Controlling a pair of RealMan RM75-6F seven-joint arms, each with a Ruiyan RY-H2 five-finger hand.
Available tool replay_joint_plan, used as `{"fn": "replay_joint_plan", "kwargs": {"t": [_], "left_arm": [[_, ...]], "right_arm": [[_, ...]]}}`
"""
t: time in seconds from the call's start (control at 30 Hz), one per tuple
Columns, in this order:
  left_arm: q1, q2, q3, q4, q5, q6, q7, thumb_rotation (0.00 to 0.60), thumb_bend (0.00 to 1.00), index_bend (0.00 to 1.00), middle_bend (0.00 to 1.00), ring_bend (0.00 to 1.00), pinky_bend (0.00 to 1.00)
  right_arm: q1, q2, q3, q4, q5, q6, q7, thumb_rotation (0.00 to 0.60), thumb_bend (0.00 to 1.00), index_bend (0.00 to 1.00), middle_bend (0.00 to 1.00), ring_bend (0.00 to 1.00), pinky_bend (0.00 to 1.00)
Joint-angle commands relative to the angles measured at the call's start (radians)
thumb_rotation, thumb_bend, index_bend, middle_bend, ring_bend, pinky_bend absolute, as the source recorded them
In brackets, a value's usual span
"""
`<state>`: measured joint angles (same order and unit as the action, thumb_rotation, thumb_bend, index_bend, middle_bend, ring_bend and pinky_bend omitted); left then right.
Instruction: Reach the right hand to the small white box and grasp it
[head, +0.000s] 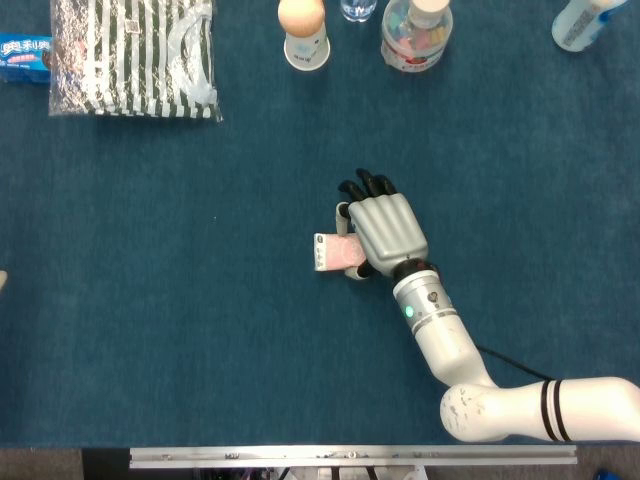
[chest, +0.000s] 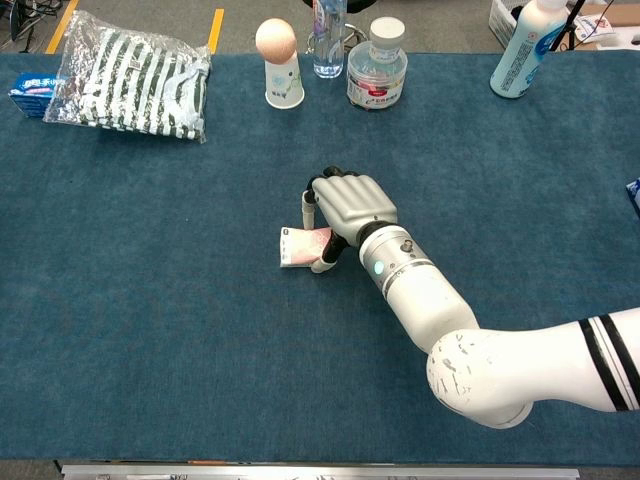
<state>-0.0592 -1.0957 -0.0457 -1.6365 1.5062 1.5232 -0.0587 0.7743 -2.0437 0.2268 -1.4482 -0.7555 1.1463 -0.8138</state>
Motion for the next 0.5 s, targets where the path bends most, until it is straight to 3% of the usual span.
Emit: {"fn": "replay_joint_plan", "kwargs": {"t": [0.03,0.37,0.5], "left_arm": [[0.000,0.000,0.000,0.000,-0.001,-0.001,0.000,0.600,0.14,0.56,0.28,0.15,0.41],[-0.001,-0.002,0.000,0.002,0.000,-0.002,0.001,0.600,0.14,0.56,0.28,0.15,0.41],[-0.003,-0.004,0.000,0.004,0.002,-0.003,0.002,0.600,0.14,0.56,0.28,0.15,0.41]], "right_arm": [[-0.003,0.007,-0.003,-0.004,-0.011,-0.007,0.013,0.600,0.00,0.54,0.22,0.02,0.12],[-0.024,0.083,-0.035,-0.076,-0.076,-0.004,0.042,0.600,0.00,0.09,0.21,0.02,0.12],[-0.040,0.132,-0.059,-0.131,-0.117,0.013,0.047,0.600,0.00,0.02,0.21,0.02,0.12]]}}
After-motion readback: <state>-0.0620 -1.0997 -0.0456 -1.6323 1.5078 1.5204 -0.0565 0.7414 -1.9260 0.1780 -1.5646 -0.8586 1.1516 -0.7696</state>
